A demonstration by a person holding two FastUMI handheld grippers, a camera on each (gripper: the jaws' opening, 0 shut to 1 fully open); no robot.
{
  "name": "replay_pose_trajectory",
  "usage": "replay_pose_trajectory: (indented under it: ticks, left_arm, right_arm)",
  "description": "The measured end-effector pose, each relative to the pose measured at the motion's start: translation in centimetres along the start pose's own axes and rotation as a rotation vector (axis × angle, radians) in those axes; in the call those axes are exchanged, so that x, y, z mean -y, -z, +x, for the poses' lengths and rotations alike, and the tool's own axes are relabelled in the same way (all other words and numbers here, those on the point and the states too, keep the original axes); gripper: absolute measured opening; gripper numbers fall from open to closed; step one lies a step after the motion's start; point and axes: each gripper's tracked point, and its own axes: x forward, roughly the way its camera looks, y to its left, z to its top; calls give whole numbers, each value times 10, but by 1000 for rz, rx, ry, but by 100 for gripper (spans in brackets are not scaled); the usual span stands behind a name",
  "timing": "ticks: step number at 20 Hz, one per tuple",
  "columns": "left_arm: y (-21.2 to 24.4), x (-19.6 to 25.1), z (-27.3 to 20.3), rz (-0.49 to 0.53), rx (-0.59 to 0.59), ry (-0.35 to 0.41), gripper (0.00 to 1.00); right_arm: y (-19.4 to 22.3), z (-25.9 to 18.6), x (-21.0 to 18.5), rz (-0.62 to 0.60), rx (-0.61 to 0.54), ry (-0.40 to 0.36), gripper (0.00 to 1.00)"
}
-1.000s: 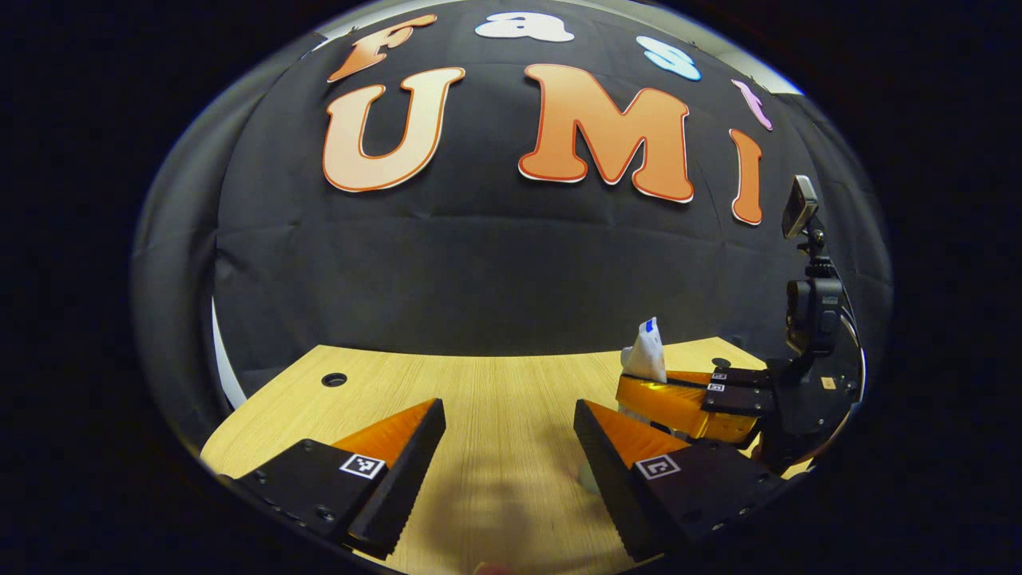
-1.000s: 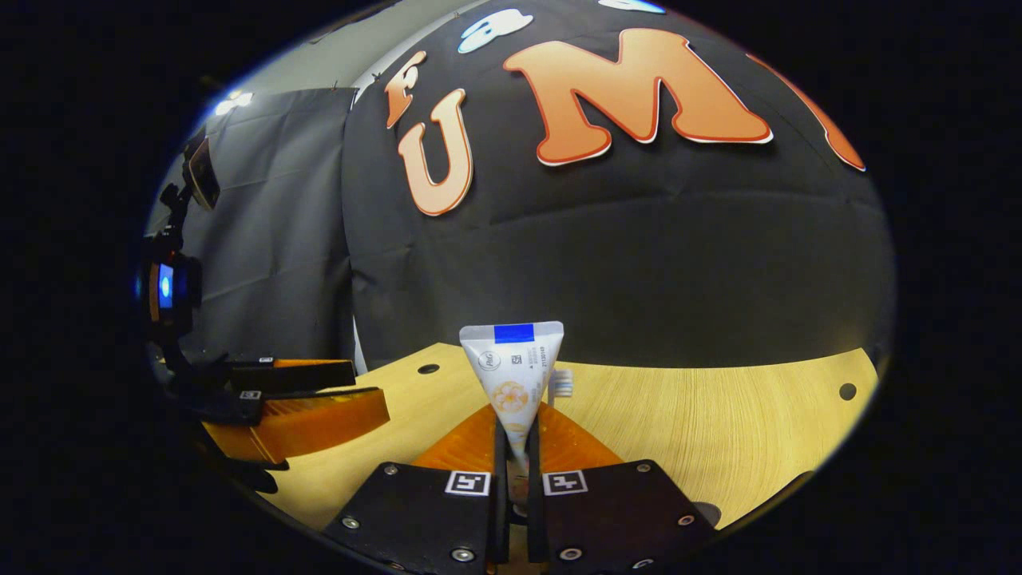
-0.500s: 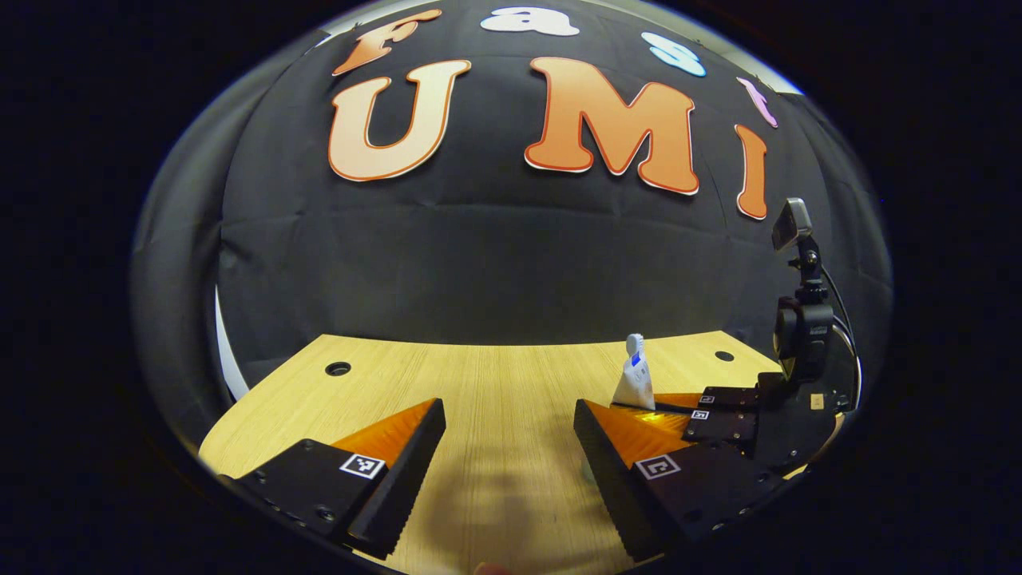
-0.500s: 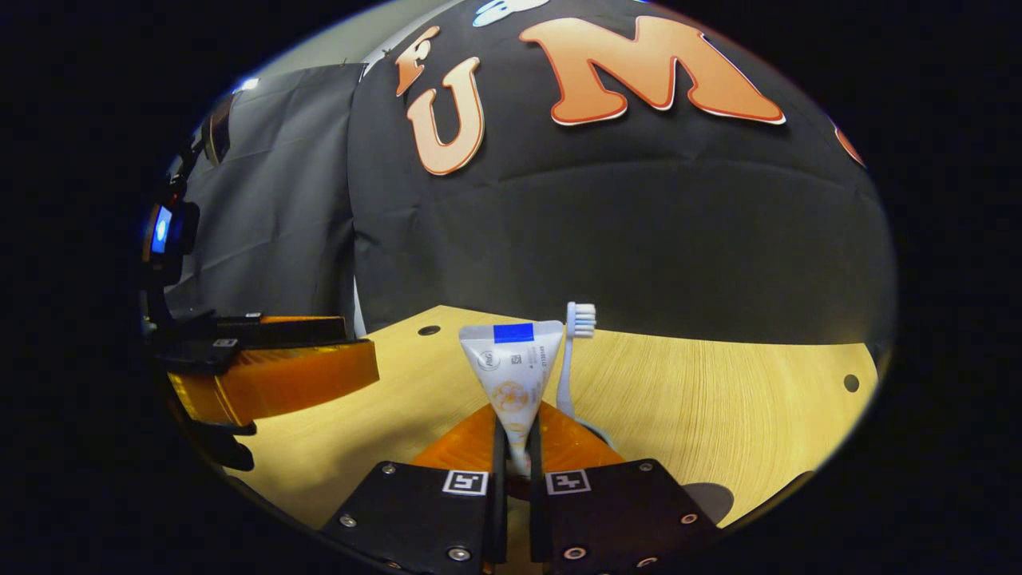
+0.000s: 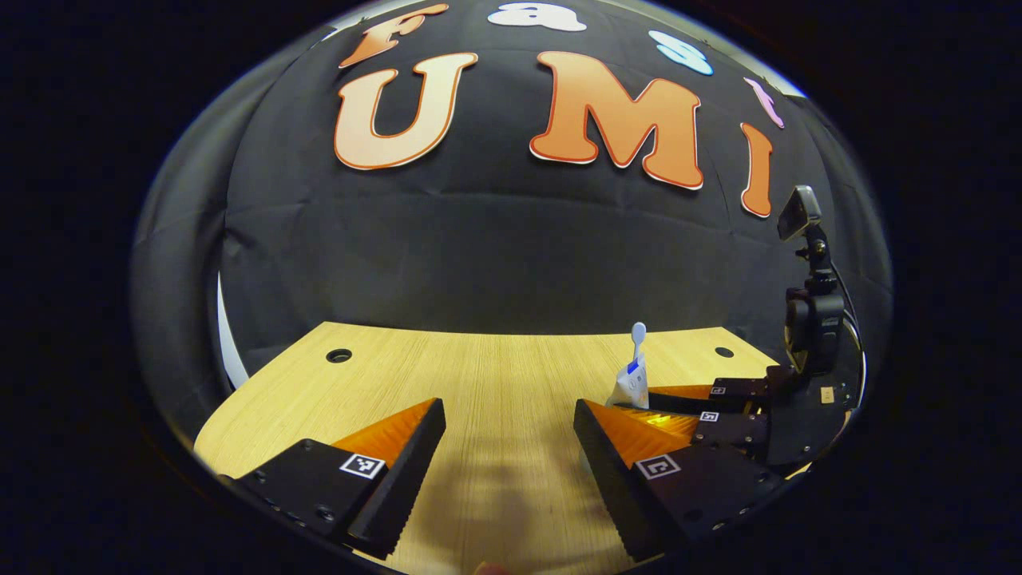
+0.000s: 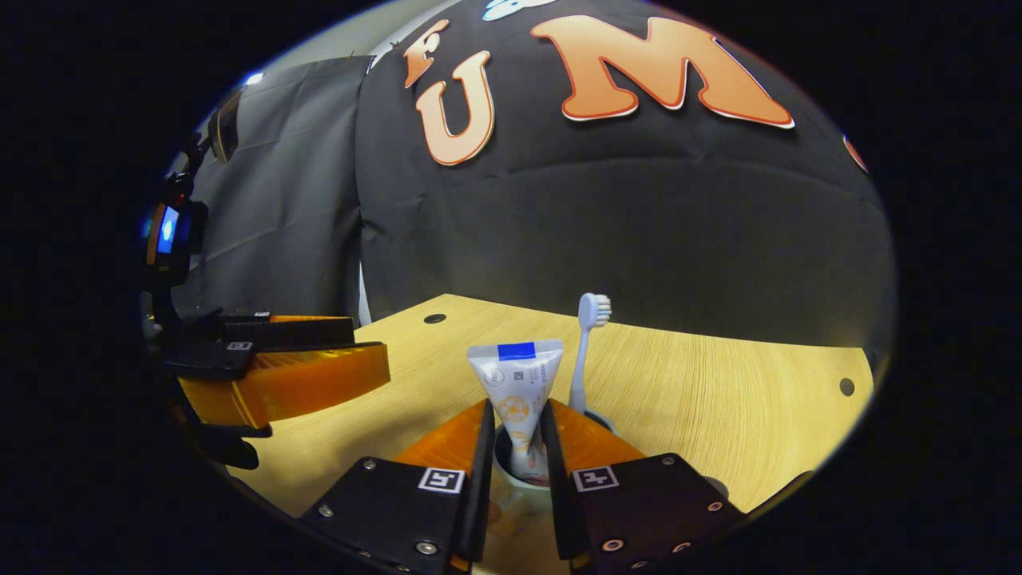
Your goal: Put the toothbrush and toothpaste on the desktop into the cup, then pick up the cup and place it on the coaster on the desktop.
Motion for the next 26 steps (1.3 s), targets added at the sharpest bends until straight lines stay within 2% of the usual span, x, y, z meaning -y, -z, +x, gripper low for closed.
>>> replay_pose_trajectory:
  ticks: [5, 7, 8, 12, 16, 18, 19, 20, 21, 23, 26]
  left_arm:
    - [-2, 6, -4, -9, 2, 10, 98]
    - [-9, 12, -4, 0, 10, 19, 97]
    - [-9, 15, -4, 4, 7, 22, 97]
    - [-7, 36, -1, -20, -46, 46, 98]
    - [-2, 60, 3, -67, -158, 63, 98]
    - [2, 73, 7, -93, -233, 67, 98]
    - [6, 78, 8, -105, -275, 71, 98]
    - [8, 85, 10, -111, -308, 73, 98]
    - [11, 91, 11, -108, -341, 76, 98]
    - [18, 102, 12, -95, -413, 83, 98]
    - [34, 115, 16, -87, -537, 78, 98]
  right_arm:
    - [-21, -16, 1, -6, 30, 5, 57]
    - [-40, -28, 5, 0, 78, 16, 47]
    - [-51, -35, 7, 10, 101, 20, 52]
    - [-87, -62, 23, 16, 160, 69, 52]
    - [-118, -92, 43, 30, 203, 116, 54]
    - [-121, -108, 54, 21, 207, 146, 61]
    - [-125, -116, 59, 23, 212, 157, 70]
    - [-128, -124, 63, 29, 214, 166, 72]
    - [-130, -131, 67, 33, 217, 175, 70]
    - [-134, -144, 76, 35, 217, 197, 79]
    - [-135, -162, 91, 29, 211, 232, 80]
